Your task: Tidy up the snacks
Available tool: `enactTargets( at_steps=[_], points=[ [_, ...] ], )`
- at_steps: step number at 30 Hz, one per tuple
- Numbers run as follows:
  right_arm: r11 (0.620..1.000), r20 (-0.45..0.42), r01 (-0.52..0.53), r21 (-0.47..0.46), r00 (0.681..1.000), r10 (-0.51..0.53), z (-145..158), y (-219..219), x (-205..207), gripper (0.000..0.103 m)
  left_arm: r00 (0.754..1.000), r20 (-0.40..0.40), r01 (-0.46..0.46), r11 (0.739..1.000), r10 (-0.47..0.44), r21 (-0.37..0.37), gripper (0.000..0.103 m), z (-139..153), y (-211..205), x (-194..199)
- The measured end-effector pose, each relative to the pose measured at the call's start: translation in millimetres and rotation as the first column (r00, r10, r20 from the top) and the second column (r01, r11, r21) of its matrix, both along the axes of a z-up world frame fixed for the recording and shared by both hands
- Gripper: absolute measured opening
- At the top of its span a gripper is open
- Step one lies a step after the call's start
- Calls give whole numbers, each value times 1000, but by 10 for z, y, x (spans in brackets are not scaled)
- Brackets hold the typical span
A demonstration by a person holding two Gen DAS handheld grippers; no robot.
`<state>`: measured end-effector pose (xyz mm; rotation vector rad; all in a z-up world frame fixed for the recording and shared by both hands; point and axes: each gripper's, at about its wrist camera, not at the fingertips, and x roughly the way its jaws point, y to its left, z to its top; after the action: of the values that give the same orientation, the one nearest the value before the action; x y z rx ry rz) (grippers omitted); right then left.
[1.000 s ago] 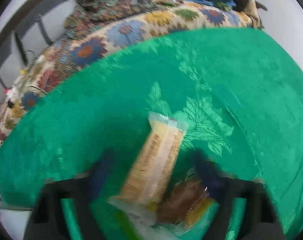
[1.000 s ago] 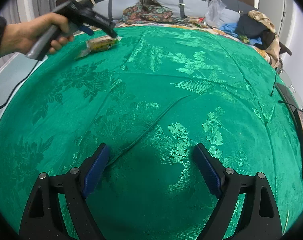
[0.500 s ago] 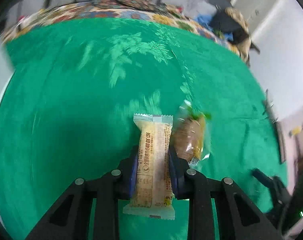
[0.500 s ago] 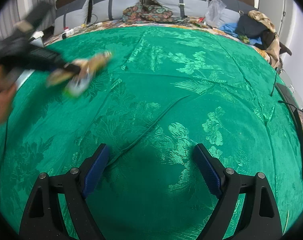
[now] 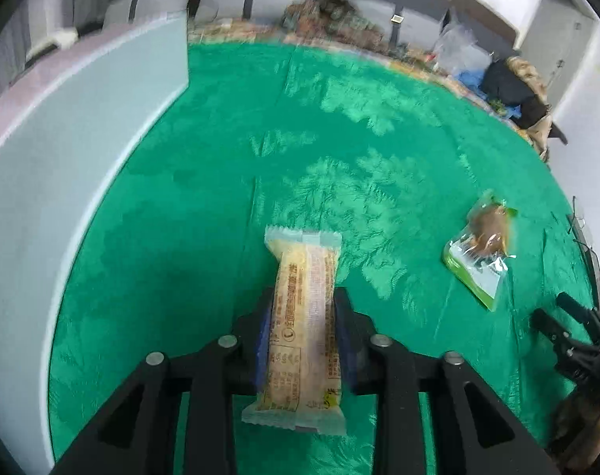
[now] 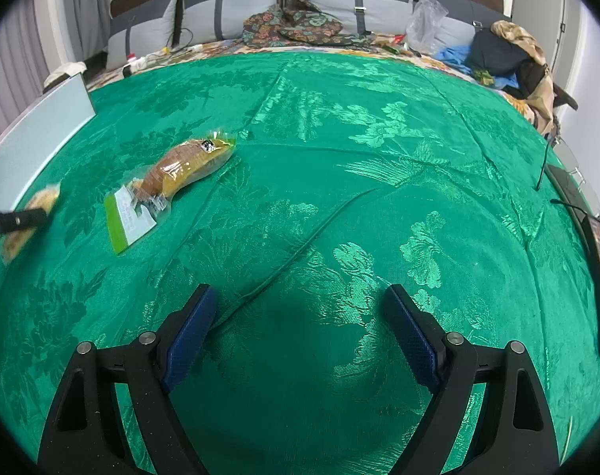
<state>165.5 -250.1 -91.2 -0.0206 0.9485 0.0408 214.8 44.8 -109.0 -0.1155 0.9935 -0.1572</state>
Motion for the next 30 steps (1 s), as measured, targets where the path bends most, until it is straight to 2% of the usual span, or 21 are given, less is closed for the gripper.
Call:
enactTargets(
  at_steps=[4,6,7,10,13,30],
  points=[
    [1000,0,0,0,1000,0,2,-2,-1,89,999,17,46,997,-47,66,84,-48,-76,5],
    [1000,0,0,0,1000,0,1,-1,-1,89,997,28,64,987,-69,145,88,-81,-144,27],
    [1000,0,0,0,1000,0,0,-2,-1,89,996,41,68,983,-76,170,94,-87,-150,17],
    [1000,0,0,0,1000,0,1,-1,-1,89,999,30,38,988,-43,150,103,-112,-63,54],
    [1000,0,0,0,1000,0,-1,-1,-1,89,997,56,38,987,-47,155,103,-129,-64,38],
    [1000,0,3,-5,1000,-3,-3,1,-1,89,997,55,38,987,-47,155,103,-125,-64,50]
  ],
)
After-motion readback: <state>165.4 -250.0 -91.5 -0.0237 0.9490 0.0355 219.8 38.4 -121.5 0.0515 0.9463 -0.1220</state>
